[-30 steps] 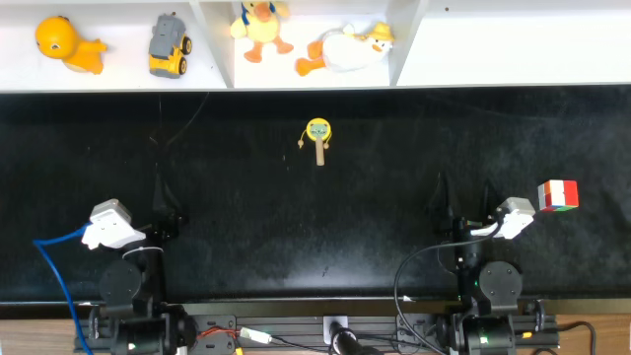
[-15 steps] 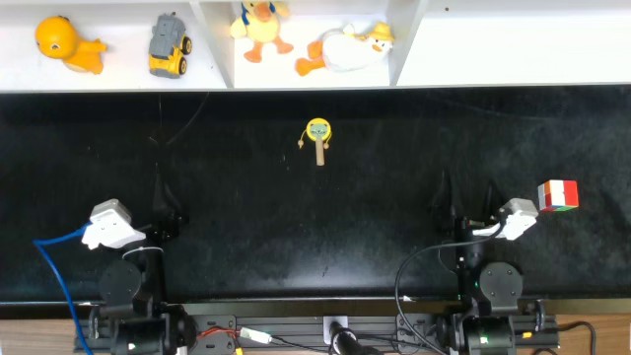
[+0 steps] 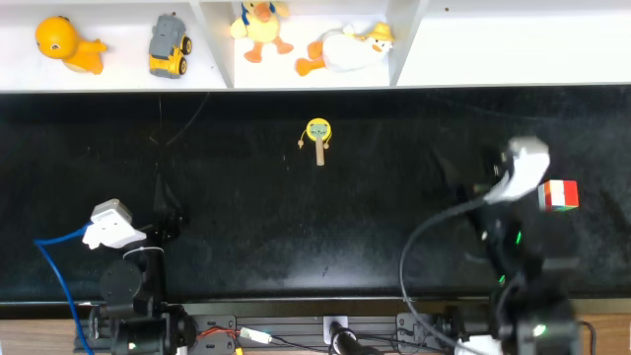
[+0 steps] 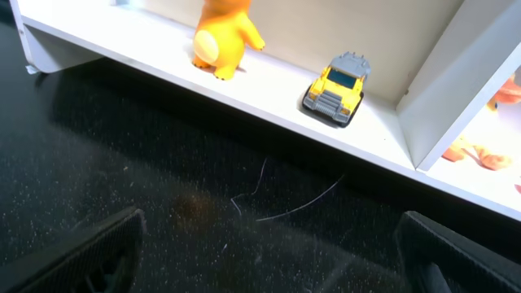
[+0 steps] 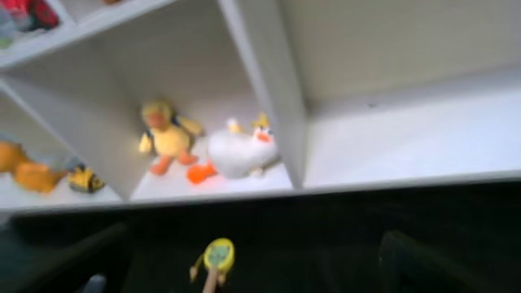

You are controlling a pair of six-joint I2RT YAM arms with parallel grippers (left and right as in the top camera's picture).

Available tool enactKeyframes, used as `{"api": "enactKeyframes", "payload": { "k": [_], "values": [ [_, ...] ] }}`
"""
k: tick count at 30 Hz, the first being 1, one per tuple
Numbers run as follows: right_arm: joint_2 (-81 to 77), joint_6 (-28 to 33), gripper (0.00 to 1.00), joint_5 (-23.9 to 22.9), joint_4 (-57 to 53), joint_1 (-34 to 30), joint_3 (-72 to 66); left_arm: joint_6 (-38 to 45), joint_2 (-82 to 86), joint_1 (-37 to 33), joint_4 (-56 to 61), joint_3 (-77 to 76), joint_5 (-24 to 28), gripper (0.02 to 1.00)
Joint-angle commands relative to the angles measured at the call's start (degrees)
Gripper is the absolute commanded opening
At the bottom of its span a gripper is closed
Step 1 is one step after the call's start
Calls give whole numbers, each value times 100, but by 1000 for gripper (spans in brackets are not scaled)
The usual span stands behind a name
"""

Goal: Store Toys

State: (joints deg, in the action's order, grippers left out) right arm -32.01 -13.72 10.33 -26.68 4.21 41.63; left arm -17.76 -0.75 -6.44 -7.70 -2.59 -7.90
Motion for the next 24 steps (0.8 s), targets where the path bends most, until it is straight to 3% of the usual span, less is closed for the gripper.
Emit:
{"api": "enactKeyframes", "payload": {
  "k": [1,4,8,14,17,24],
  "values": [
    [-1856,1202,1000,385,-1228,422,1875,127,61,-26,20,61,81,998],
    [-3220,1421,996,-308,-2140,1119,3029,127,61,-26,20,61,81,998],
    [-4439,1504,998,-693,-2649,1886,3864,127,61,-26,20,61,81,998],
    [-5670,1093,998,-772,-2697,2636,4395,127,61,-26,20,61,81,998],
    [-6087,748,998,-1064,-2695,2918,4404,127,61,-26,20,61,81,998],
    [-7049,-4,996,-1137,-2691,3200,4404,127,61,-26,20,61,81,998]
  ]
}}
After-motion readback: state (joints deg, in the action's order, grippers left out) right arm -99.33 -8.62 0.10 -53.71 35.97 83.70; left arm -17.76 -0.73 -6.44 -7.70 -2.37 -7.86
